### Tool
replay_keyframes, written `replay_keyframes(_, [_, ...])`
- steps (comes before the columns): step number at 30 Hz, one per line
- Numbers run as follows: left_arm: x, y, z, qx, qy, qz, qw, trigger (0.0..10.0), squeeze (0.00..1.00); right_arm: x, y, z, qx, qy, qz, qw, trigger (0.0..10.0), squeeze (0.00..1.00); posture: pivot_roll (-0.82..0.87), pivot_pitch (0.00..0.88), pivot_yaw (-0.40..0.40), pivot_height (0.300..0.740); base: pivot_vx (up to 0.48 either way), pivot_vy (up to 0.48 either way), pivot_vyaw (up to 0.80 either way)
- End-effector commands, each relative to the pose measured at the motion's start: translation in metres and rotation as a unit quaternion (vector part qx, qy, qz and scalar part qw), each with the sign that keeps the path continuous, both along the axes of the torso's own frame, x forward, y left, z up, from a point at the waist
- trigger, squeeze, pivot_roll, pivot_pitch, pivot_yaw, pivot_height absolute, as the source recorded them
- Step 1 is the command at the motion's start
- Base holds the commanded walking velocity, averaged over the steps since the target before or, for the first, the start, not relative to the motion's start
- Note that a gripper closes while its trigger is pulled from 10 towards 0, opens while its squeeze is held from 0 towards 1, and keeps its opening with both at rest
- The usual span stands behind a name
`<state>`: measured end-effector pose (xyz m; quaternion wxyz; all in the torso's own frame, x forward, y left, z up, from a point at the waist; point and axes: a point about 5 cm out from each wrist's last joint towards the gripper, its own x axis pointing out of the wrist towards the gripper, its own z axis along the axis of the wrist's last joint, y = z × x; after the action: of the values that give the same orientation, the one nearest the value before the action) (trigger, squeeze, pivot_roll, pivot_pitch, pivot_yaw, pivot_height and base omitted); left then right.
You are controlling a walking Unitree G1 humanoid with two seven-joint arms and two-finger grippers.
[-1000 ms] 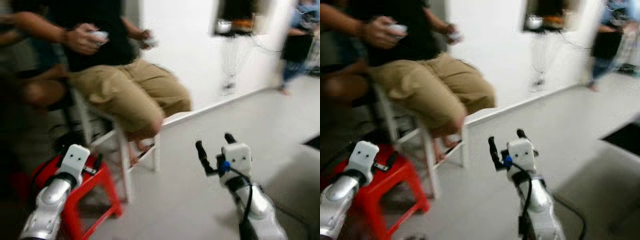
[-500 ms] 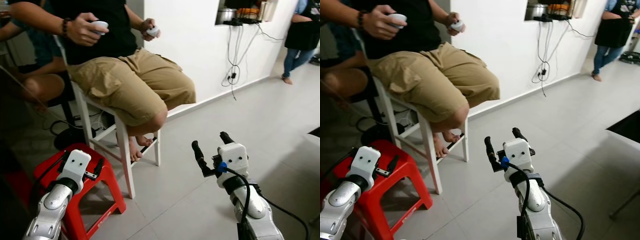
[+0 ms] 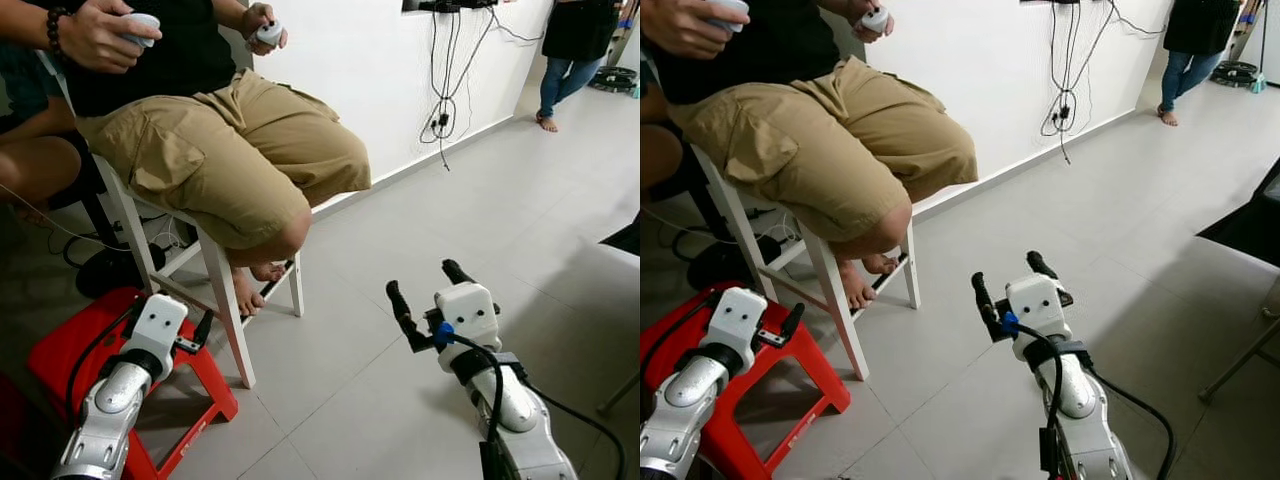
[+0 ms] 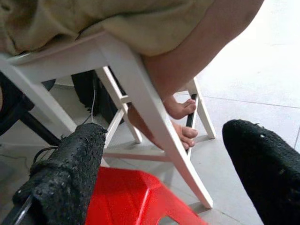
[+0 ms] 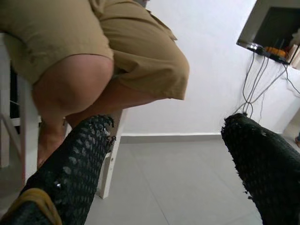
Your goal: Building children table
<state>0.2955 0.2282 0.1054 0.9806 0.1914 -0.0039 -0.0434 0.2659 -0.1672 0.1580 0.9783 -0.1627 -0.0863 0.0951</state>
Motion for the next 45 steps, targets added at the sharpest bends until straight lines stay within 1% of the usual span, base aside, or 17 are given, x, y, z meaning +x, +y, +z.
replay_keyframes(1, [-0.003,0.009,-0.007,0.014,0.014,0.015,1.0,10.0,0.0,-0.002,0.003,-0.004,-0.008,0.007,0.014,1.0,10.0,0.0,0.0,0.0,-0.01,0.587,0.0,0.0,0.0])
replay_keyframes(9, [-0.005,0.015,-0.011,0.023,0.02,0.033,0.999,10.0,0.0,-0.004,0.01,-0.009,-0.021,0.017,0.039,0.999,10.0,0.0,0.0,0.0,-0.01,0.557,0.0,0.0,0.0])
replay_keyframes(13, [-0.005,0.016,-0.011,0.023,0.02,0.036,0.999,10.0,0.0,-0.004,0.011,-0.01,-0.022,0.019,0.042,0.999,10.0,0.0,0.0,0.0,-0.01,0.552,0.0,0.0,0.0])
replay_keyframes(17, [-0.003,0.028,-0.012,0.034,0.016,0.092,0.995,10.0,0.0,-0.004,0.015,-0.012,-0.03,0.025,0.058,0.998,10.0,0.0,0.0,0.0,-0.008,0.527,0.0,0.0,0.0])
replay_keyframes(21, [-0.004,0.035,-0.013,0.037,0.016,0.113,0.993,10.0,0.0,-0.005,0.016,-0.012,-0.031,0.026,0.062,0.997,10.0,0.0,0.0,0.0,-0.009,0.517,0.0,0.0,0.0])
replay_keyframes(23, [-0.005,0.048,-0.015,0.025,0.022,0.148,0.988,10.0,0.0,-0.006,0.018,-0.014,-0.033,0.028,0.068,0.997,10.0,0.0,0.0,0.0,-0.008,0.507,0.0,0.0,0.0])
replay_keyframes(27, [-0.006,0.058,-0.014,0.012,0.024,0.171,0.985,10.0,0.0,-0.006,0.019,-0.014,-0.034,0.029,0.071,0.996,10.0,0.0,0.0,0.0,-0.009,0.497,0.0,0.0,0.0])
replay_keyframes(30, [-0.004,0.077,-0.007,0.015,0.02,0.194,0.981,10.0,0.0,-0.005,0.021,-0.014,-0.034,0.029,0.073,0.996,10.0,0.0,0.0,0.0,-0.01,0.482,0.0,0.0,0.0])
replay_keyframes(32, [-0.004,0.077,-0.007,0.015,0.02,0.194,0.981,10.0,0.0,-0.005,0.021,-0.014,-0.034,0.029,0.073,0.996,10.0,0.0,0.0,0.0,-0.01,0.482,0.0,0.0,0.0])
replay_keyframes(35, [-0.006,0.086,-0.008,0.023,0.028,0.196,0.98,10.0,0.0,-0.005,0.021,-0.014,-0.034,0.028,0.076,0.996,10.0,0.0,0.0,0.0,-0.011,0.472,0.0,0.0,0.0])
replay_keyframes(38, [-0.008,0.087,-0.011,0.029,0.038,0.183,0.982,10.0,0.0,-0.005,0.022,-0.013,-0.034,0.027,0.077,0.996,10.0,0.0,0.0,0.0,-0.012,0.462,0.0,0.0,0.0])
replay_keyframes(39, [-0.009,0.08,-0.015,0.031,0.041,0.158,0.986,10.0,0.0,-0.005,0.022,-0.013,-0.034,0.027,0.078,0.996,10.0,0.0,0.0,0.0,-0.012,0.457,0.0,0.0,0.0])
replay_keyframes(40, [-0.009,0.08,-0.015,0.031,0.041,0.158,0.986,10.0,0.0,-0.005,0.022,-0.013,-0.034,0.027,0.078,0.996,10.0,0.0,0.0,0.0,-0.012,0.457,0.0,0.0,0.0])
replay_keyframes(42, [-0.01,0.064,-0.021,0.039,0.043,0.107,0.993,10.0,0.0,-0.005,0.023,-0.013,-0.033,0.024,0.08,0.996,10.0,0.0,0.0,0.0,-0.014,0.447,0.0,0.0,0.0])
replay_keyframes(43, [-0.01,0.064,-0.021,0.039,0.043,0.107,0.993,10.0,0.0,-0.005,0.023,-0.013,-0.033,0.024,0.08,0.996,10.0,0.0,0.0,0.0,-0.014,0.447,0.0,0.0,0.0])
replay_keyframes(44, [-0.012,0.056,-0.024,0.049,0.046,0.079,0.995,10.0,0.0,-0.004,0.024,-0.012,-0.034,0.022,0.081,0.996,10.0,0.0,0.0,0.0,-0.014,0.442,0.0,0.0,0.0])
replay_keyframes(45, [-0.012,0.056,-0.024,0.049,0.046,0.079,0.995,10.0,0.0,-0.004,0.024,-0.012,-0.034,0.022,0.081,0.996,10.0,0.0,0.0,0.0,-0.014,0.442,0.0,0.0,0.0])
